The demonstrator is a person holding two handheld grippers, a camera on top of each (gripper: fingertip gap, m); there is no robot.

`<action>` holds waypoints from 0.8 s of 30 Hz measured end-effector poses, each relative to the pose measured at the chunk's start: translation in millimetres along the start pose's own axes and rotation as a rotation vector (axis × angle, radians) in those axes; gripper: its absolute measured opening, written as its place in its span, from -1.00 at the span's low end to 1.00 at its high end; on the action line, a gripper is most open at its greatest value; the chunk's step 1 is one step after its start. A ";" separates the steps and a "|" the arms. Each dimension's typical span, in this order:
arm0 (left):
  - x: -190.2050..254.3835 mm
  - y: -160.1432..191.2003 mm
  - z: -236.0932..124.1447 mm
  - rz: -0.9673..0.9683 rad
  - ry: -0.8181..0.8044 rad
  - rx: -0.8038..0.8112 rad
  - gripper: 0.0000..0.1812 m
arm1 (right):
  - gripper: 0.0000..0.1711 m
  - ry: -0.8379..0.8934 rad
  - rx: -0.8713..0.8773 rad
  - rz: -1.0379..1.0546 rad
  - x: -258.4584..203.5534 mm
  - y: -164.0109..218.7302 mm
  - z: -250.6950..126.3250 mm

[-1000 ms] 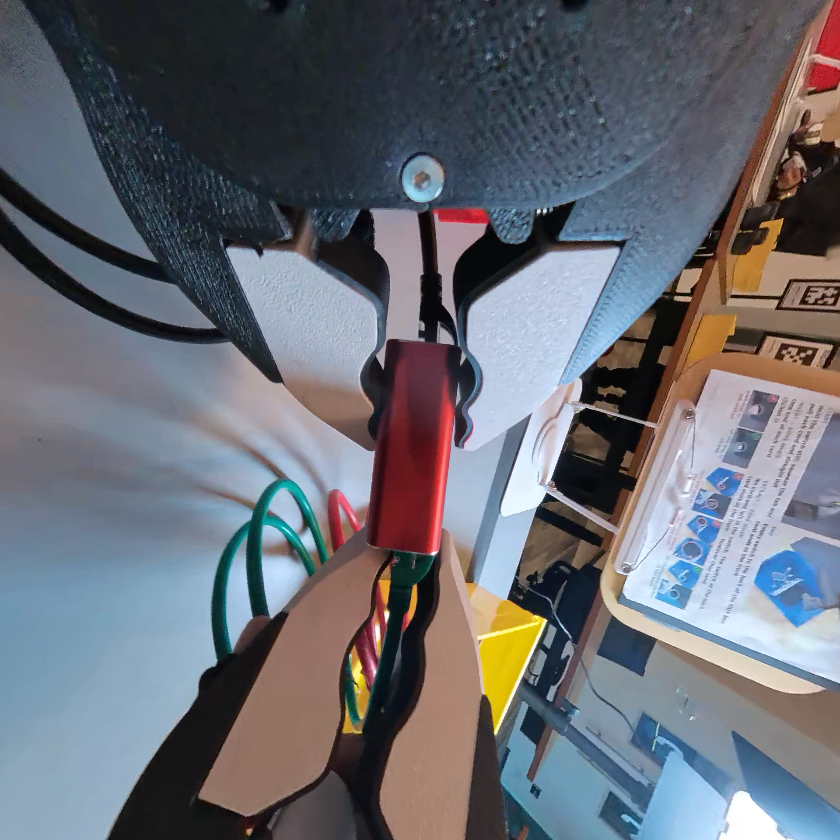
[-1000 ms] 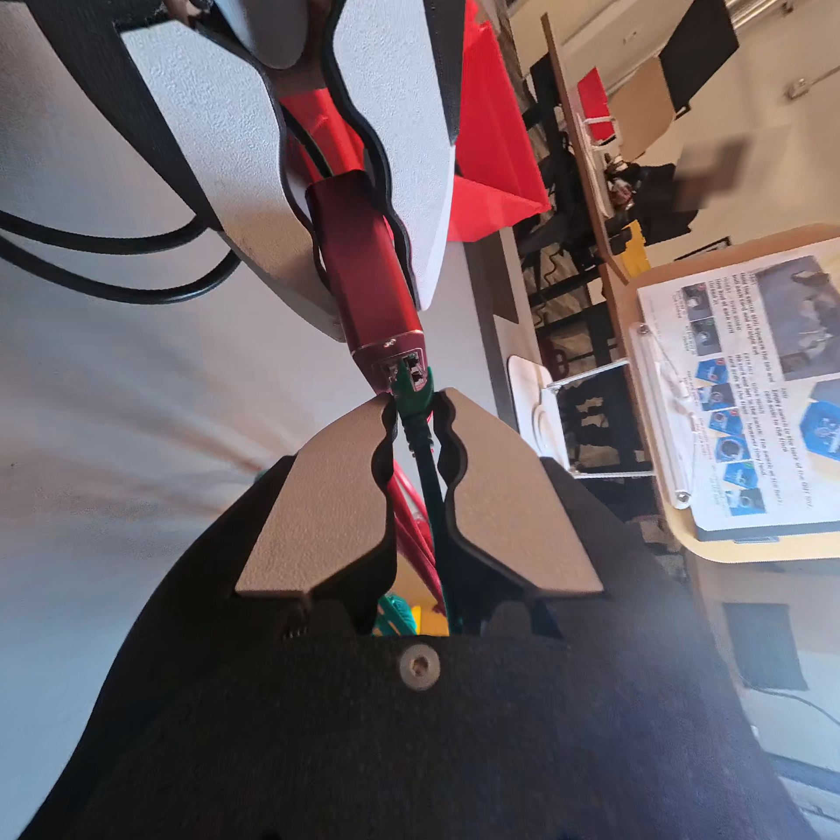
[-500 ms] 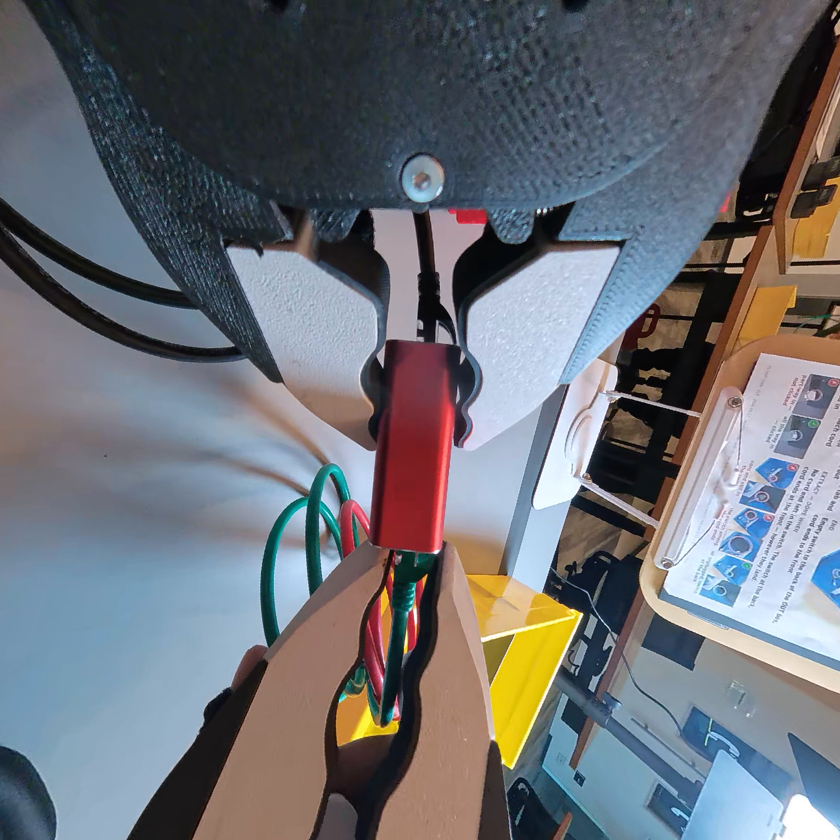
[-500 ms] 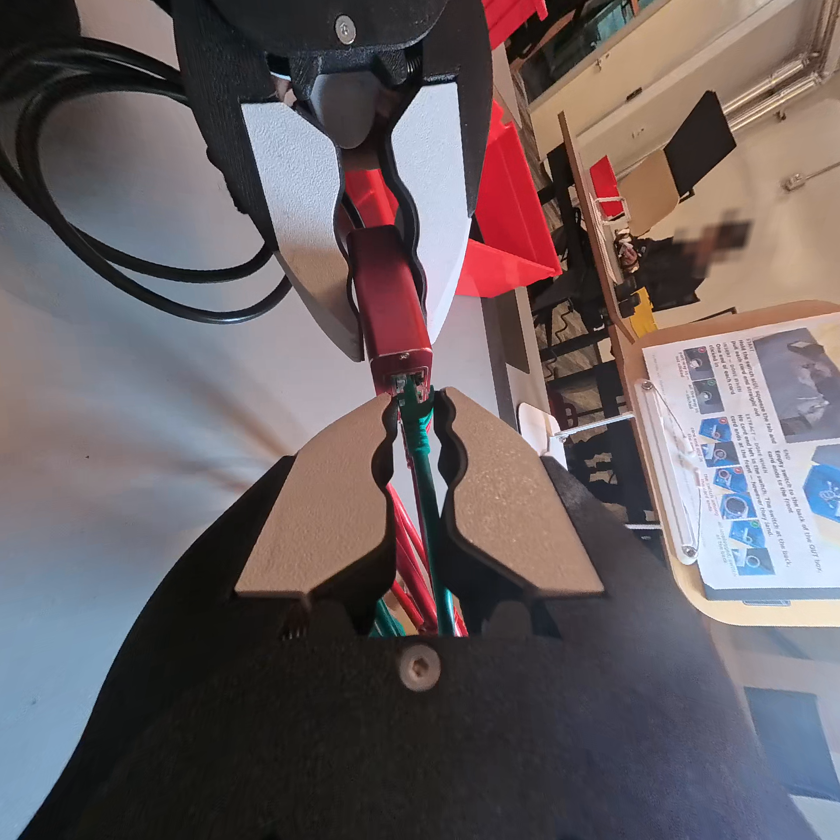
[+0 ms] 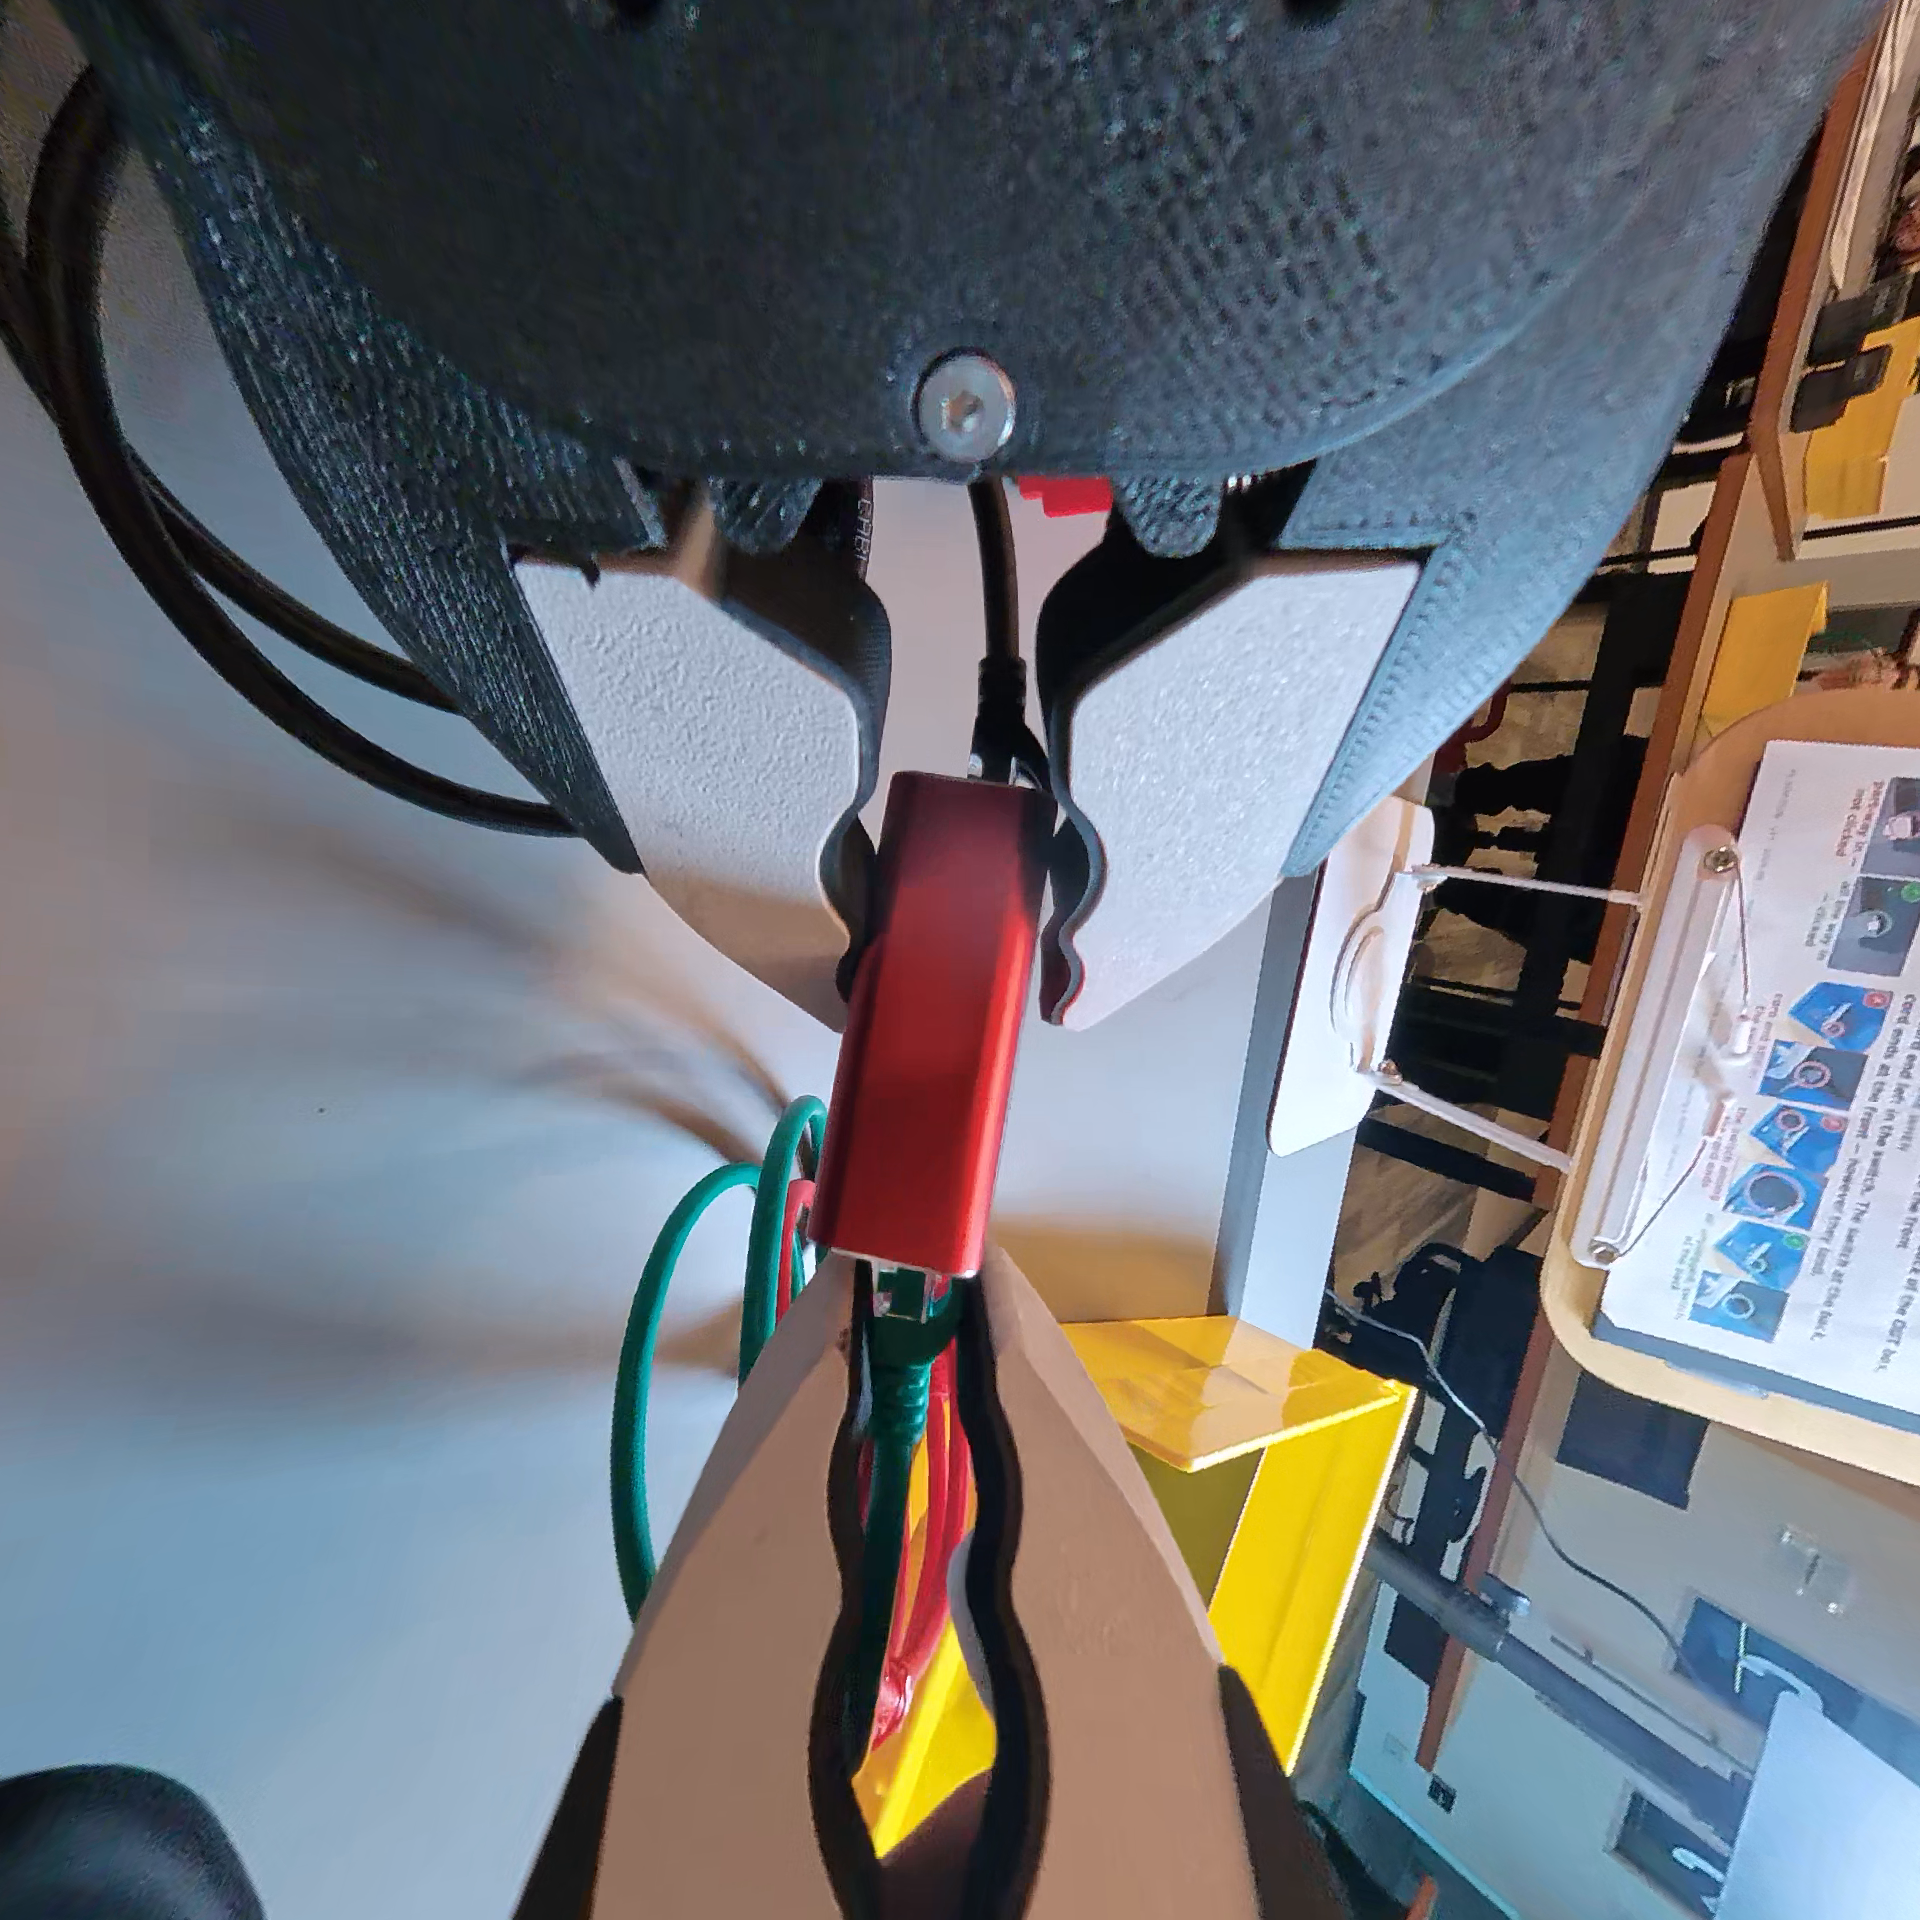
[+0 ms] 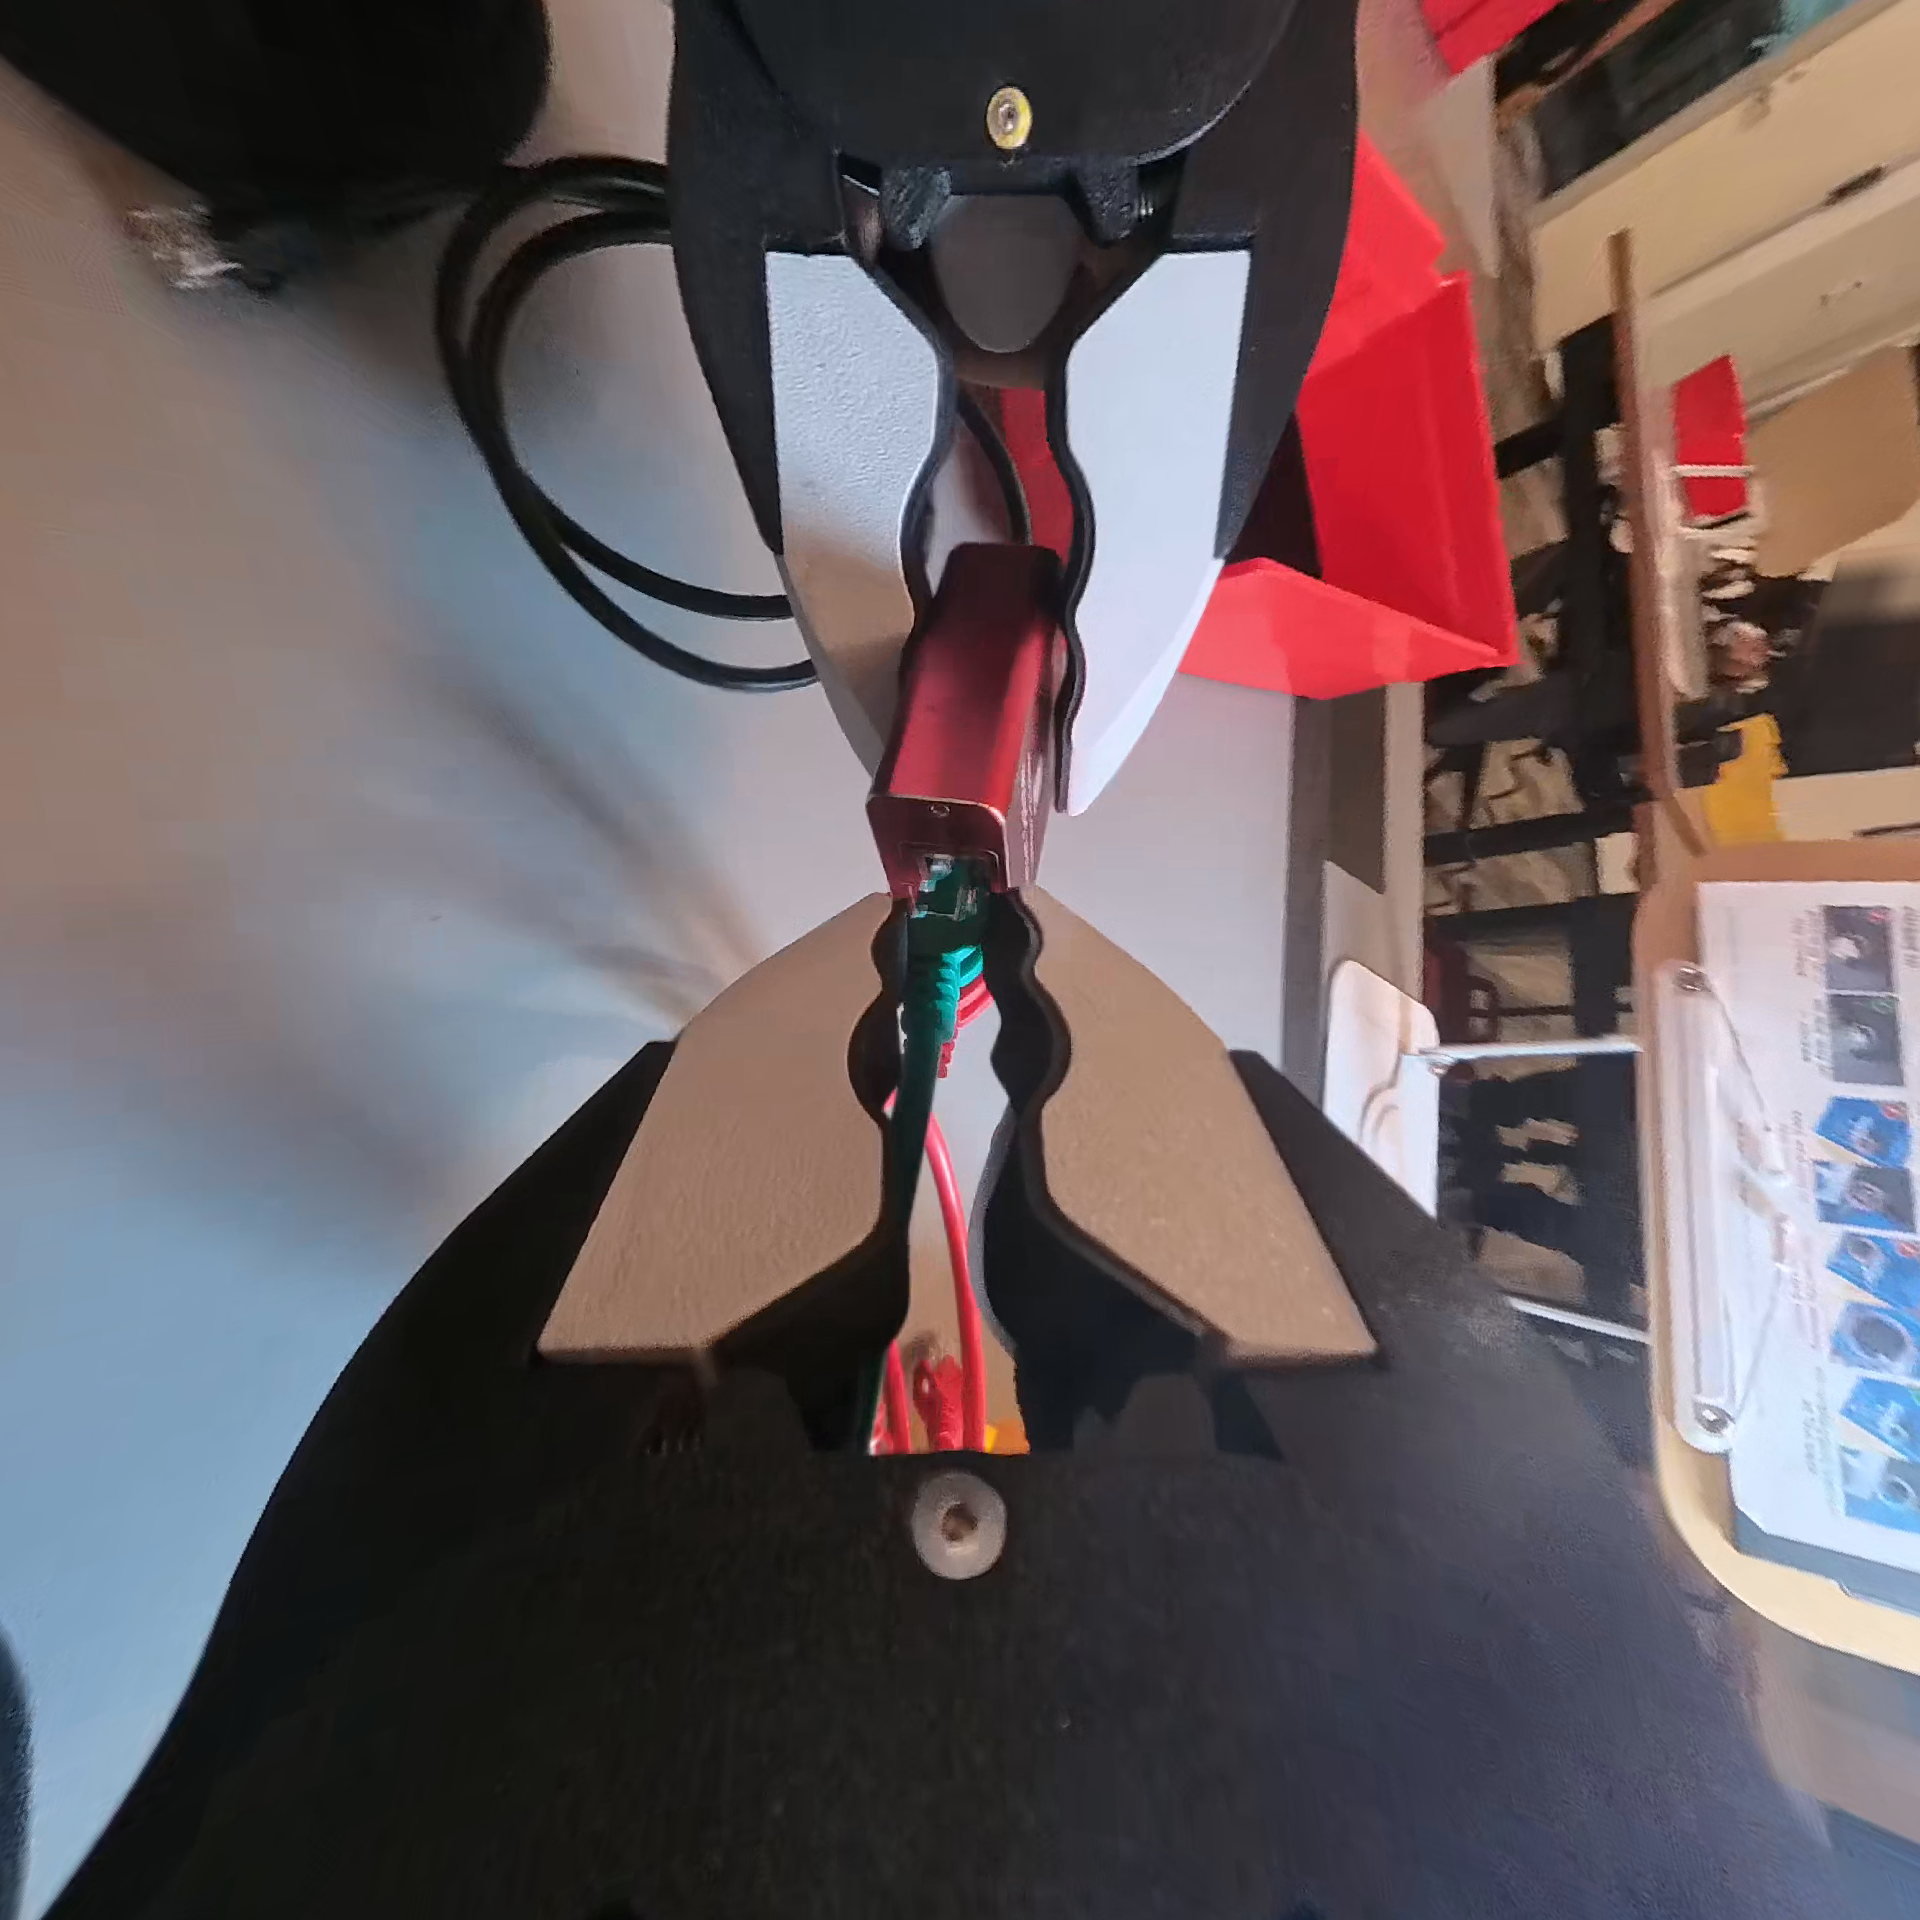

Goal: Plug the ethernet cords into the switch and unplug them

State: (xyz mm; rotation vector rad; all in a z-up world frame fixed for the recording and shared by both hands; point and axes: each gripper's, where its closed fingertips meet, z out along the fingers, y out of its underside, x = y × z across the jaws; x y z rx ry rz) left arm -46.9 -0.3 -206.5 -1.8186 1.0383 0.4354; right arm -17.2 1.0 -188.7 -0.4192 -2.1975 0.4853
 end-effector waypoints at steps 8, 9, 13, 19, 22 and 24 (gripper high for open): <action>12.9 -17.0 -0.7 -0.040 0.090 0.066 -0.67 | -0.84 -0.200 0.047 0.086 -12.3 -4.0 -17.6; 14.4 -19.0 -0.7 -0.049 0.102 0.073 -0.67 | -0.84 -0.218 0.051 0.097 -13.3 -4.1 -19.6; 16.9 -24.7 -0.3 -0.065 0.118 0.093 -0.67 | -0.84 -0.250 0.046 0.097 -14.7 -3.5 -26.0; -29.4 14.2 -20.4 -0.223 -0.039 0.041 -0.68 | -0.85 -0.175 0.063 0.063 -4.7 -10.1 -60.2; -41.5 10.8 -26.8 -0.222 -0.116 0.027 -0.68 | -0.84 -0.073 0.122 0.114 29.0 -28.1 -91.9; -47.1 17.2 -27.9 -0.248 -0.156 0.023 -0.68 | -0.84 -0.002 0.138 0.133 52.9 -32.6 -111.4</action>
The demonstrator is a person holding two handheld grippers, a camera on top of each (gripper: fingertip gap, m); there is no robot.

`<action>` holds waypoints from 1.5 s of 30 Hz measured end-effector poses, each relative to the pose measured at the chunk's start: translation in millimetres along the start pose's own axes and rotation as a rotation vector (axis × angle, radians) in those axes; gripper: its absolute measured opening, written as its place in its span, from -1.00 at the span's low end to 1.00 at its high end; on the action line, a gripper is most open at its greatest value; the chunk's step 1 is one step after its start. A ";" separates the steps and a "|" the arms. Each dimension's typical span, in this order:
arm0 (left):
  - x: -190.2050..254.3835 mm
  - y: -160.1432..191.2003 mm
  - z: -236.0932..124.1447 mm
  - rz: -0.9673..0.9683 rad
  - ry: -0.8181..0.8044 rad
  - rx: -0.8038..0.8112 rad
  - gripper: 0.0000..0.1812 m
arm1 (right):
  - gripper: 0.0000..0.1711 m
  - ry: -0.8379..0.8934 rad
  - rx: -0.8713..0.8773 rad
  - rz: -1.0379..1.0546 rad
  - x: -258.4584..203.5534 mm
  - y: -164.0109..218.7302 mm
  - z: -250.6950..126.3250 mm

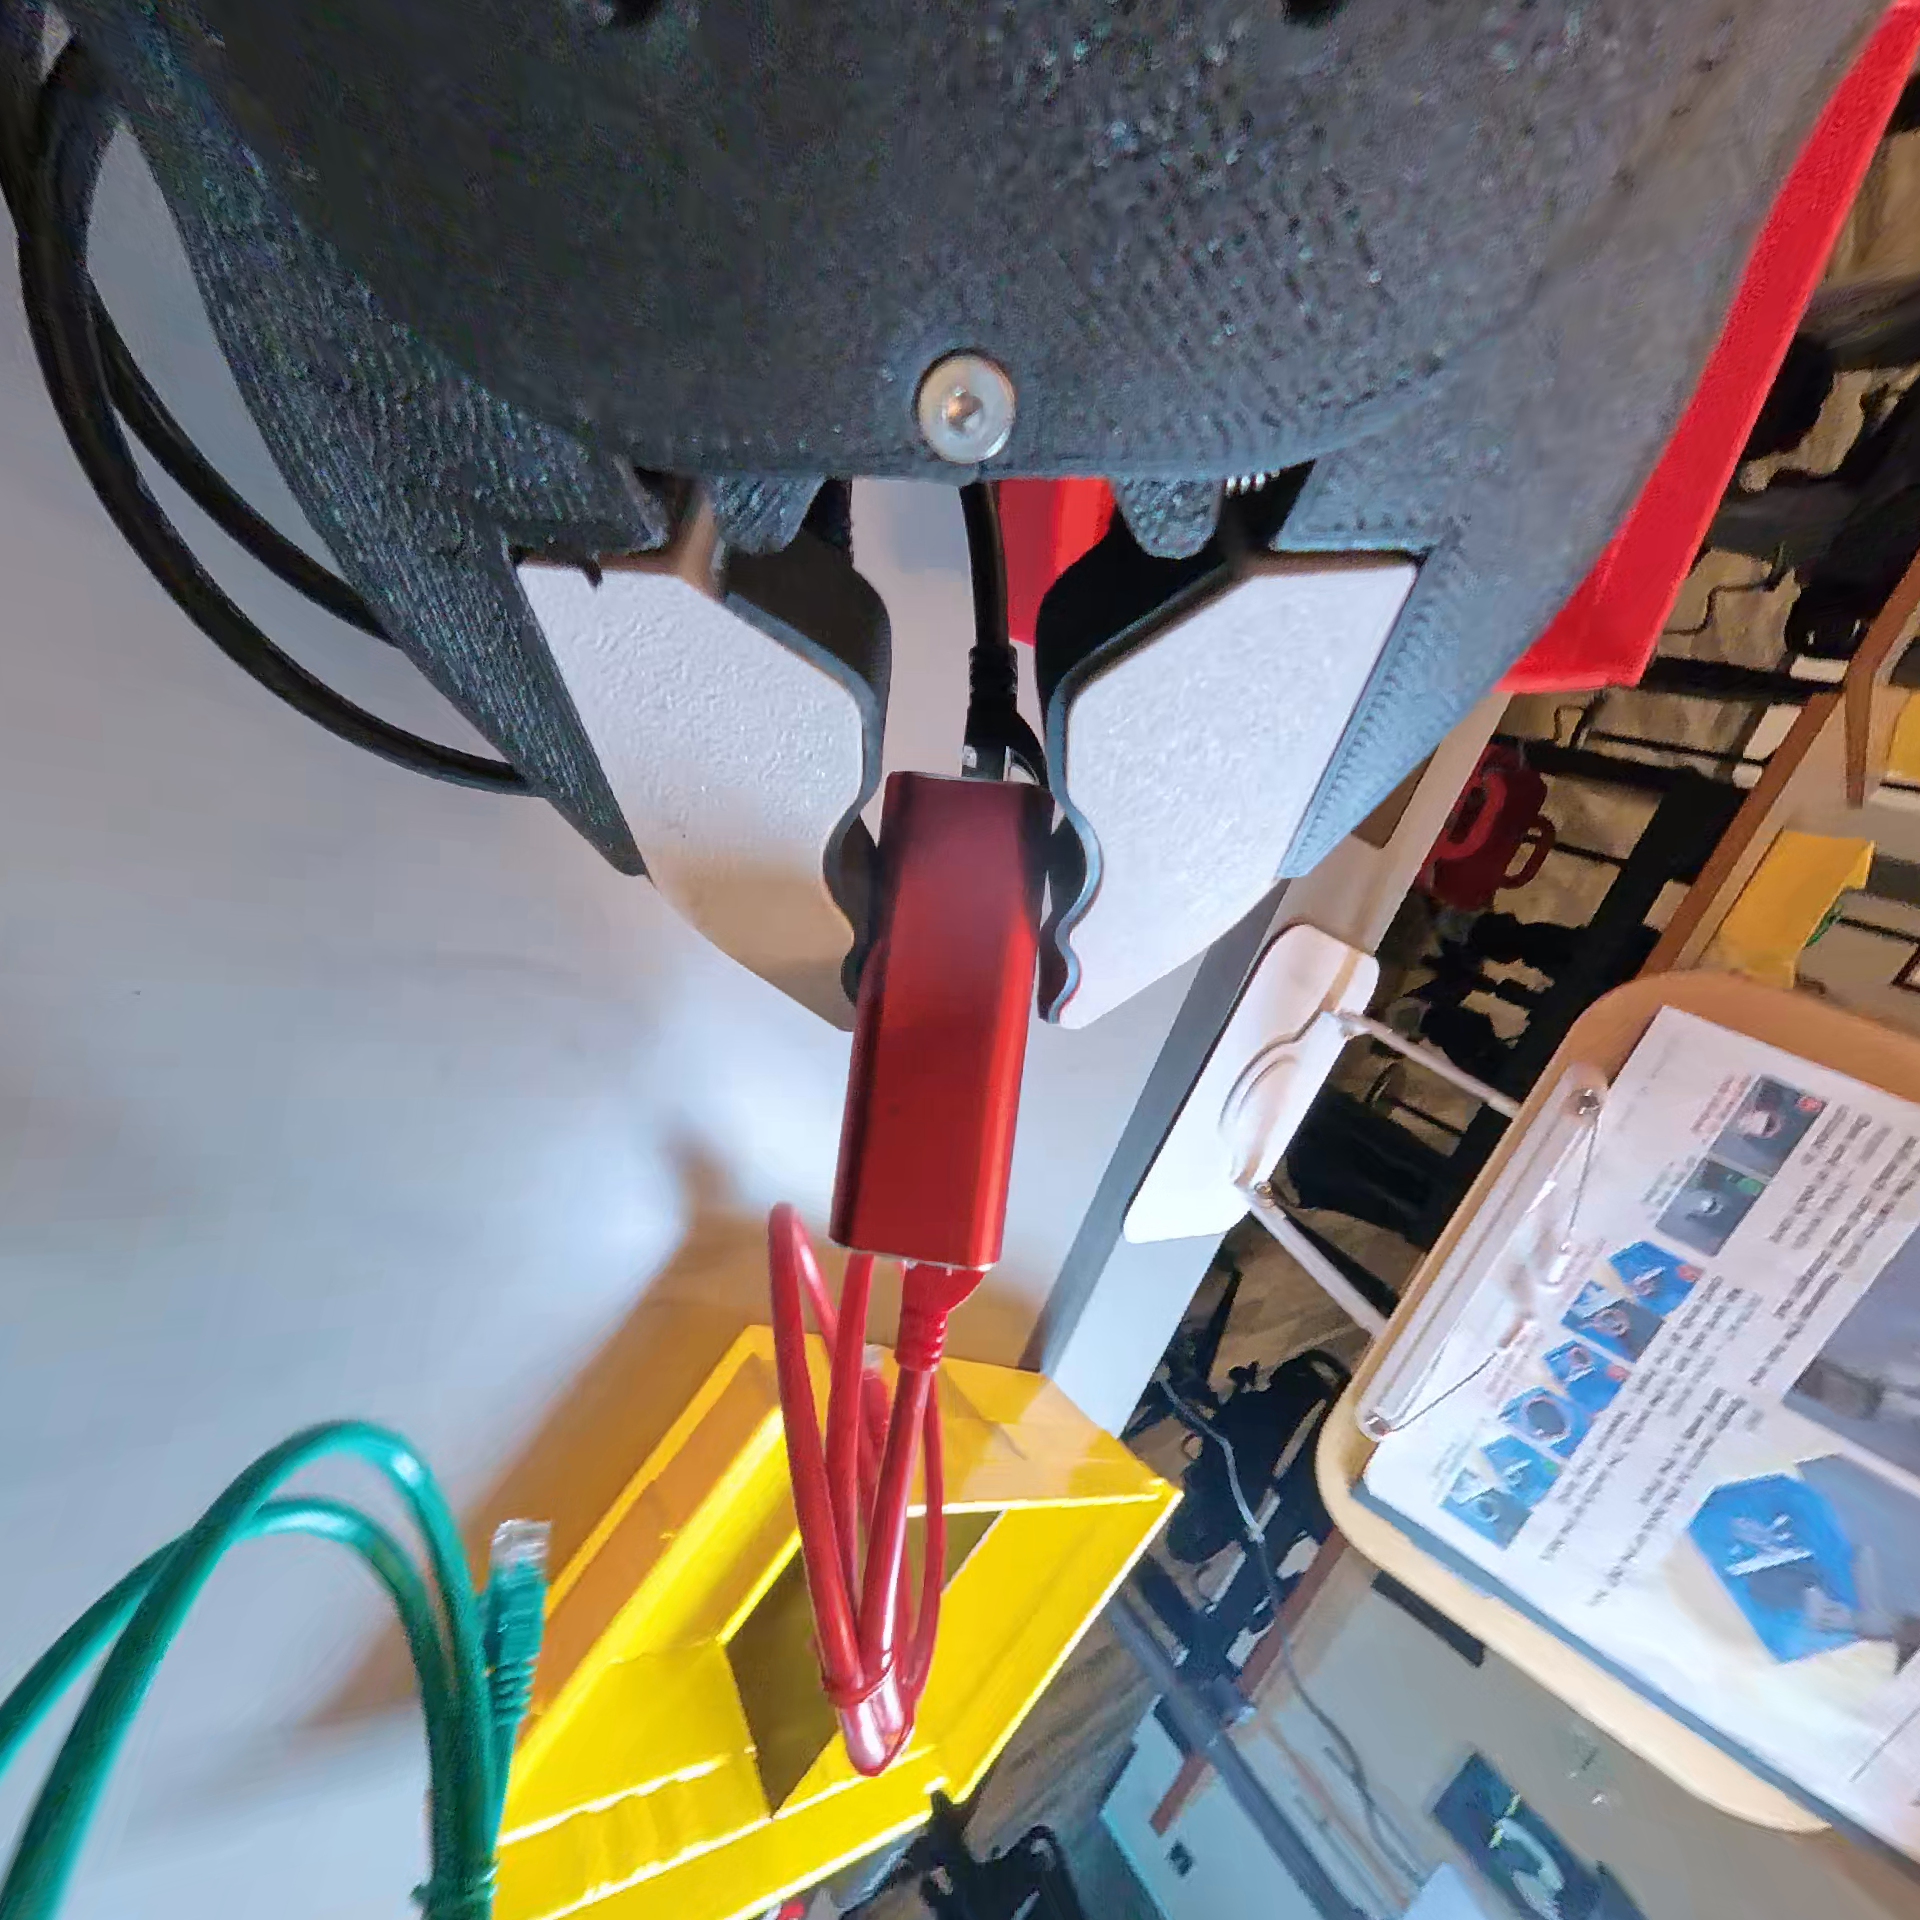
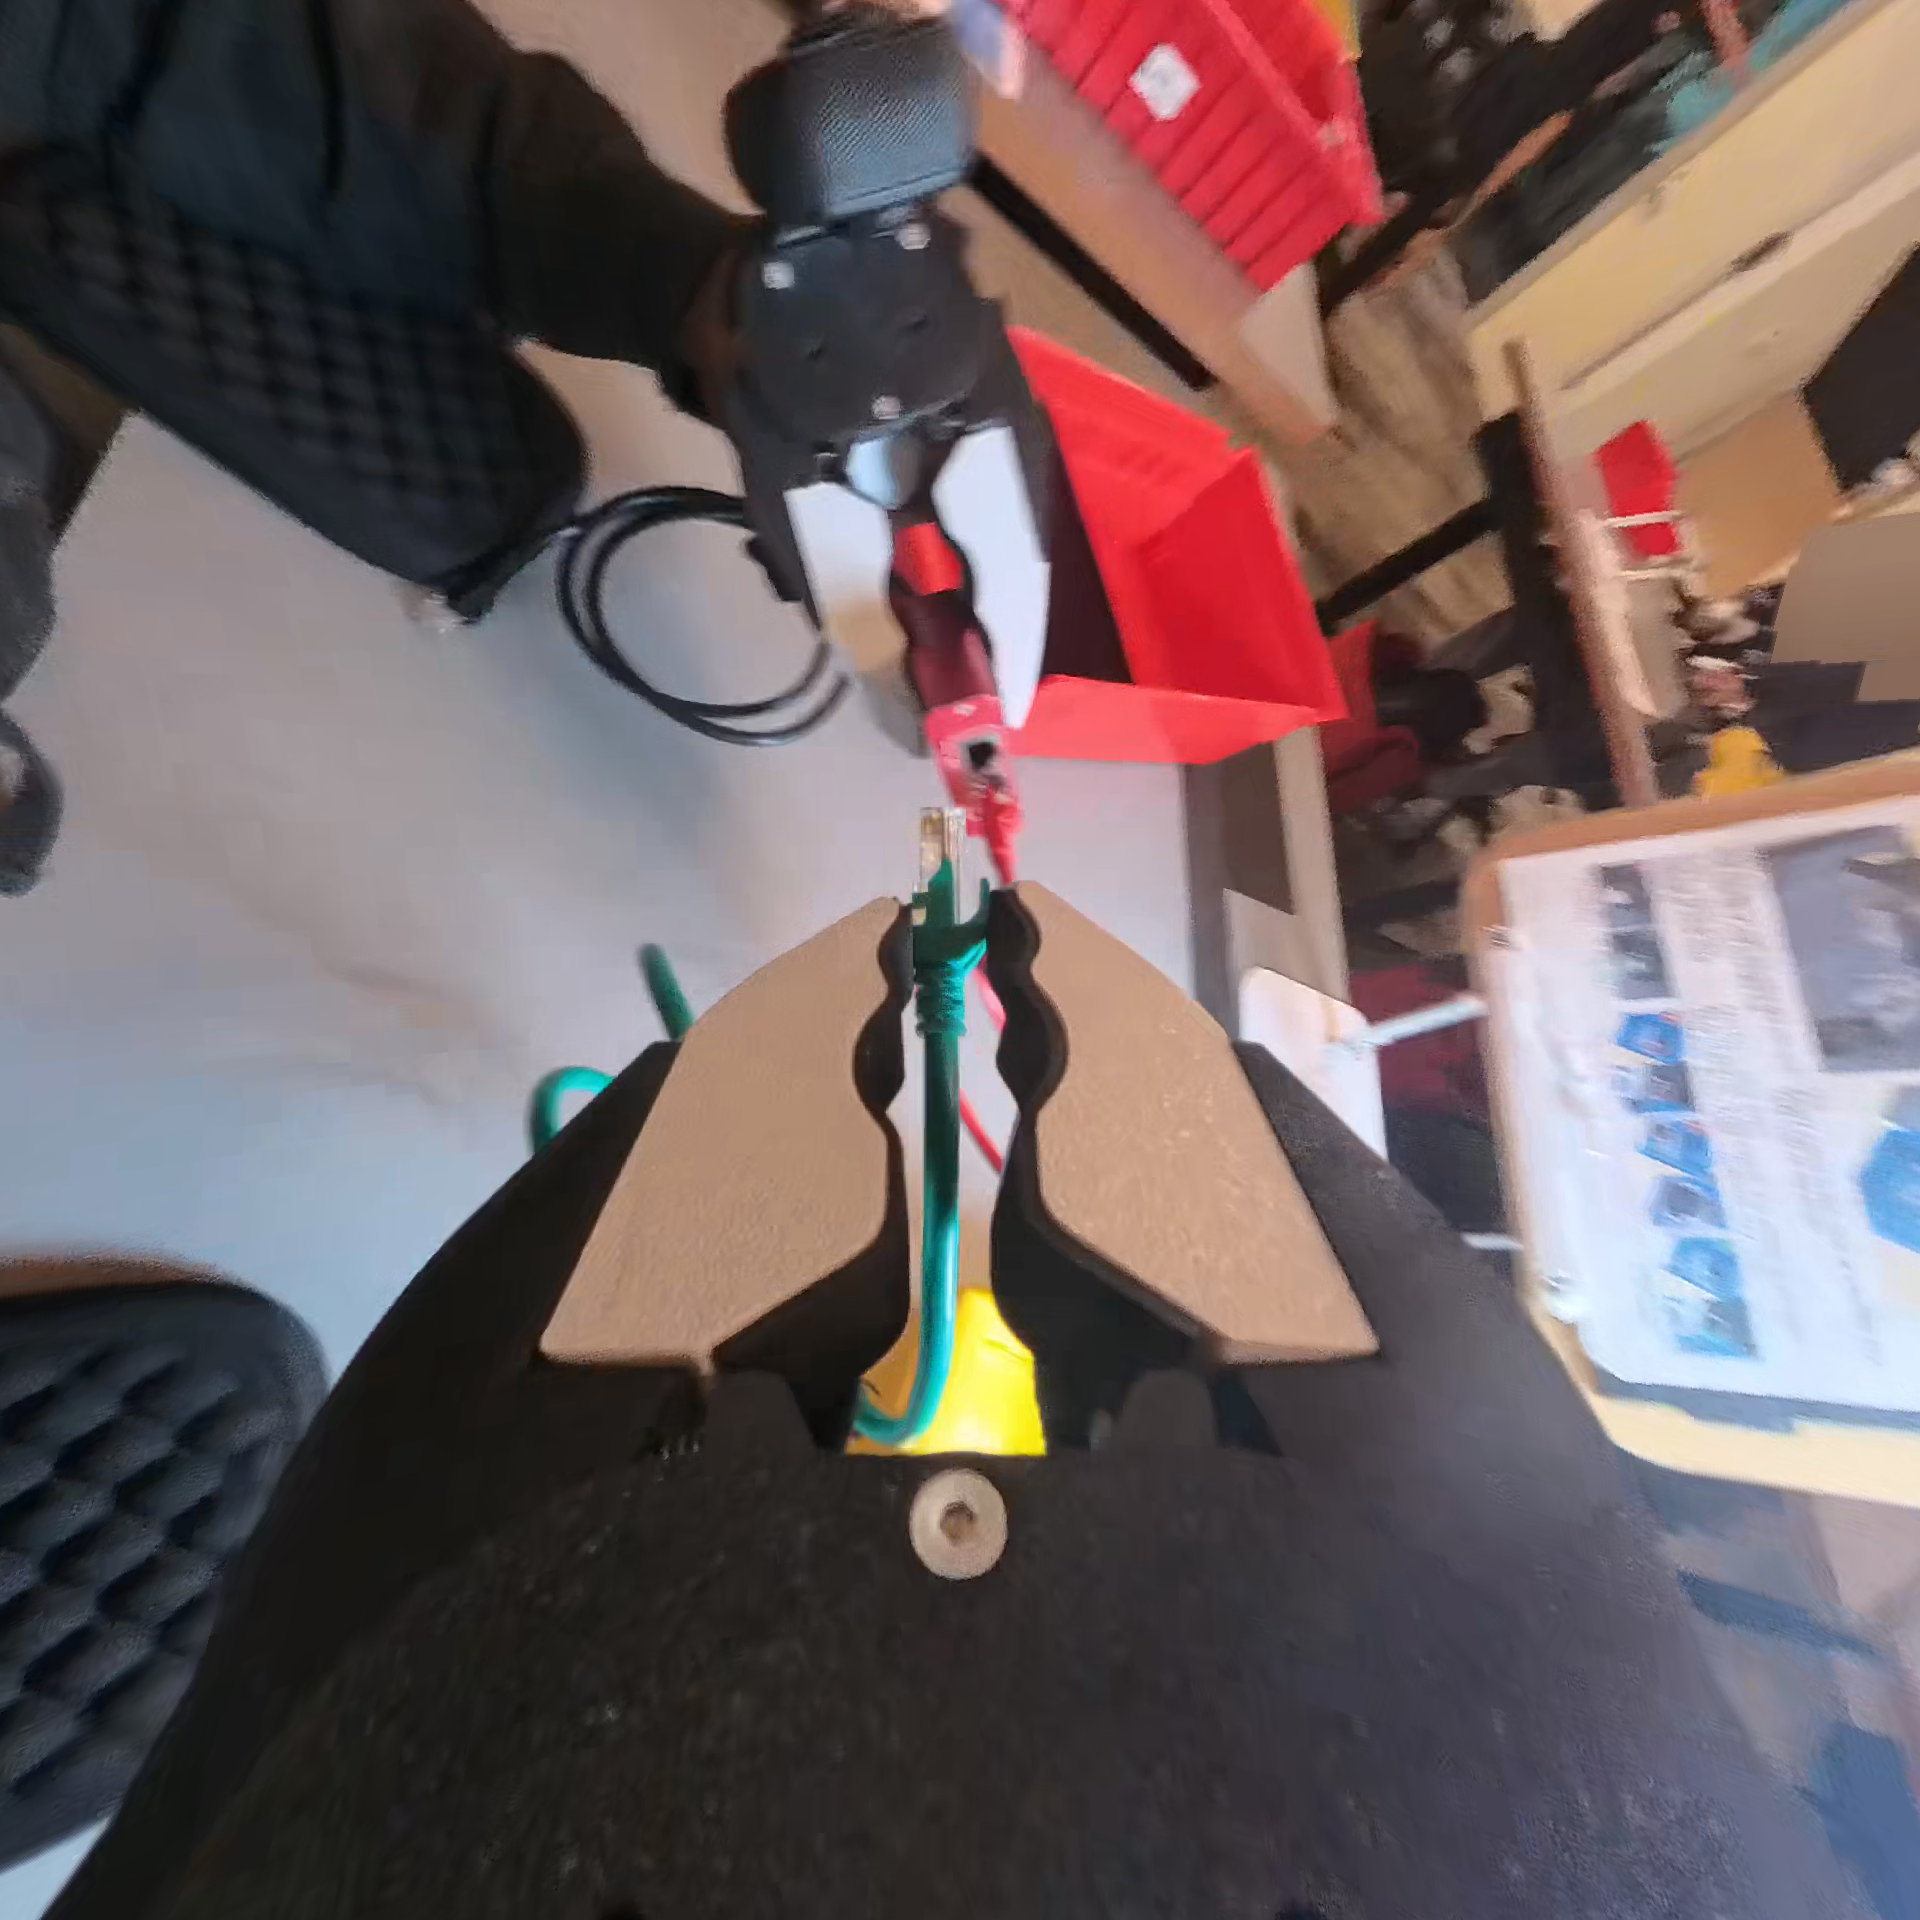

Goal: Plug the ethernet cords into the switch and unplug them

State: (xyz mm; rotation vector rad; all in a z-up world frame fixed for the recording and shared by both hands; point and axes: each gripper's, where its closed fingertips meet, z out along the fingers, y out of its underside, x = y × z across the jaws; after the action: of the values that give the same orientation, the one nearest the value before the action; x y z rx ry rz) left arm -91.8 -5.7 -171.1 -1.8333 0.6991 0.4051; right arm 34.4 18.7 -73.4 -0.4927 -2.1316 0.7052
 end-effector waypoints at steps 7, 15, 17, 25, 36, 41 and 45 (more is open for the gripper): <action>-18.6 14.6 -0.1 -0.144 -0.109 0.024 -0.69 | -0.84 0.346 -0.302 -0.049 98.7 50.5 -49.1; -21.0 7.1 -8.2 -0.164 -0.138 0.088 -0.69 | -0.84 0.604 -0.700 0.007 121.8 214.1 -37.7; -21.2 4.6 -10.1 -0.153 -0.146 0.104 -0.69 | -0.83 0.571 -0.777 0.024 95.9 255.6 -20.2; -11.8 3.2 -6.4 -0.102 -0.112 0.117 -0.69 | -0.39 0.289 -0.597 0.306 40.2 235.0 24.6; 17.4 -10.8 -2.1 0.069 -0.045 0.134 -0.69 | -0.43 0.091 -0.260 0.074 11.1 69.6 69.6; 34.8 -21.1 -2.8 0.172 -0.013 0.160 -0.69 | -0.58 0.014 -0.269 -0.022 -12.9 54.6 102.4; 42.7 -21.0 -2.1 0.187 0.020 0.147 -0.69 | -0.82 -0.032 -0.216 -0.039 -26.4 49.2 116.6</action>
State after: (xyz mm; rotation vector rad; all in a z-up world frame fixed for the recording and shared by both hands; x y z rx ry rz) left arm -45.7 -14.0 -179.8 -1.6415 0.8942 0.4461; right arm -38.5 5.1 -179.2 -0.5562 -2.2537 0.4661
